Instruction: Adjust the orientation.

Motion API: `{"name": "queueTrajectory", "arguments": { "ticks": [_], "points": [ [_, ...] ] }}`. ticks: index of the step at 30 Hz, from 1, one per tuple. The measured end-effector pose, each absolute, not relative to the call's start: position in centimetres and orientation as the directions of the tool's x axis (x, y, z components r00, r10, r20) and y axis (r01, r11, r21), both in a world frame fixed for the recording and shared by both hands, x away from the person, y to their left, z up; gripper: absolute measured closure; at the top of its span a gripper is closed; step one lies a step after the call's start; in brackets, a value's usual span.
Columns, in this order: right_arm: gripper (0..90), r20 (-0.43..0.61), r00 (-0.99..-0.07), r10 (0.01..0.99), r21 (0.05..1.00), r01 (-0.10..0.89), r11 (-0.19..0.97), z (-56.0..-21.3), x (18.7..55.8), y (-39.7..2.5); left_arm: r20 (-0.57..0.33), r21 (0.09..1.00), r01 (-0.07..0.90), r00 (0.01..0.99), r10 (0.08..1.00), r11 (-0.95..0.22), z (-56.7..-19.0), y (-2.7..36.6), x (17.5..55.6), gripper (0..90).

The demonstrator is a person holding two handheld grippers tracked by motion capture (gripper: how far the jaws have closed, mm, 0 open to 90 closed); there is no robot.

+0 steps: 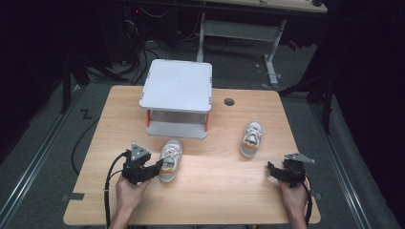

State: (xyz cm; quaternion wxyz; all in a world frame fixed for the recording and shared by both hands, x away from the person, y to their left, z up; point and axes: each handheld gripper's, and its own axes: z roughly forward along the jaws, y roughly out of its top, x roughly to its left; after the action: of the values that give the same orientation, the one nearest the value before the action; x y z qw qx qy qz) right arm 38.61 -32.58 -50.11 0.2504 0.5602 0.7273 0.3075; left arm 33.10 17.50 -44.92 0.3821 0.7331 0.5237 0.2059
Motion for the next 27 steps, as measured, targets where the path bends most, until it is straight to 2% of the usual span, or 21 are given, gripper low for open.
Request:
{"name": "queueTrajectory", "arguments": {
  "ticks": [14,17,20,27],
  "points": [
    [27.9,-0.02,-0.247,0.969,0.728,0.661,0.183,-50.1,38.6,-32.6,-0.136,0.734,0.66,0.373,0.918,-0.16,-46.1,16.4,34.9,56.2],
    [27.9,-0.02,-0.247,0.969,0.728,0.661,0.183,-50.1,38.6,-32.6,-0.11,0.722,0.667,0.372,0.922,-0.183,-46.3,15.7,35.4,61.5],
    [27.9,-0.02,-0.247,0.969,0.728,0.661,0.183,-50.1,38.6,-32.6,-0.089,0.724,0.662,0.369,0.925,-0.195,-46.3,15.5,35.4,62.3],
    [27.9,-0.02,-0.247,0.969,0.728,0.661,0.183,-50.1,38.6,-32.6,-0.002,0.729,0.644,0.345,0.939,-0.234,-46.0,15.3,34.8,75.4]
  ]
}}
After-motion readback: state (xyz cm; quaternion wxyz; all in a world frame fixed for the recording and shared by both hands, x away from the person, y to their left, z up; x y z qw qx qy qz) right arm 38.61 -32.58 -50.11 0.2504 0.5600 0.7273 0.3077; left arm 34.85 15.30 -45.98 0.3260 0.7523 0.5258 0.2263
